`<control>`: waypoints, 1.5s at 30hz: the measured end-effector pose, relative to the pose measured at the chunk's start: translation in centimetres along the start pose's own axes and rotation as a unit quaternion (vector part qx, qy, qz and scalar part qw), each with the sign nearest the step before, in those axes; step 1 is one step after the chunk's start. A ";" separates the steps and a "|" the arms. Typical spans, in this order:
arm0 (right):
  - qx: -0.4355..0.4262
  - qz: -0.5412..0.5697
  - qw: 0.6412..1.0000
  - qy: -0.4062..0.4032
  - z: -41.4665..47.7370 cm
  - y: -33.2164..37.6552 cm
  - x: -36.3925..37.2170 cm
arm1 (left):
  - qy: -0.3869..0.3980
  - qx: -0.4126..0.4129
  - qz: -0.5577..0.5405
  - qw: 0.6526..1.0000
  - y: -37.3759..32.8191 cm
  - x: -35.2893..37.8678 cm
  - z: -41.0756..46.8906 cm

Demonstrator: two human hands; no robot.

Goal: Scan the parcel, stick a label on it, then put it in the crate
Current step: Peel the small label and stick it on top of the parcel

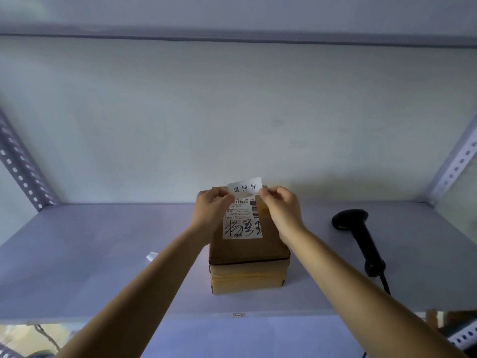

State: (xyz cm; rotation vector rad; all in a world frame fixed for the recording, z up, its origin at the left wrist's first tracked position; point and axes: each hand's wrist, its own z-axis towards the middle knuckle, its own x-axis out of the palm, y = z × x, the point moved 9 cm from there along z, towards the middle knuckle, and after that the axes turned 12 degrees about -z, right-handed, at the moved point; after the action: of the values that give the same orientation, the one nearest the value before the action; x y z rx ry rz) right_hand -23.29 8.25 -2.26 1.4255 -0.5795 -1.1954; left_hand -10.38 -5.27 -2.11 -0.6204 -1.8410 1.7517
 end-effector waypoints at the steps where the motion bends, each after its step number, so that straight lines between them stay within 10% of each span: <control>1: -0.002 -0.003 1.000 -0.005 -0.2 -0.2 0.2 | -0.009 0.000 0.003 1.000 0.4 -0.1 0.0; 10: 0.003 -0.026 1.000 -0.017 -0.8 -0.3 -0.2 | 0.002 -0.046 -0.012 0.999 1.3 -0.7 0.4; 22: 0.018 -0.331 0.943 -0.026 3.6 -0.3 1.4 | -0.013 -0.036 0.358 0.933 0.9 -0.5 6.7; 45: -0.015 -0.415 0.908 -0.054 2.9 0.9 2.2 | -0.044 0.038 0.355 0.933 0.5 0.1 6.6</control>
State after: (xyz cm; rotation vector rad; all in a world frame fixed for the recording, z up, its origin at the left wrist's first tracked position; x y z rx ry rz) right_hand -24.79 4.83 -1.72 1.6379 0.0134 -1.9444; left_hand -14.79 -10.14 -2.80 -1.3158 -1.7036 2.3112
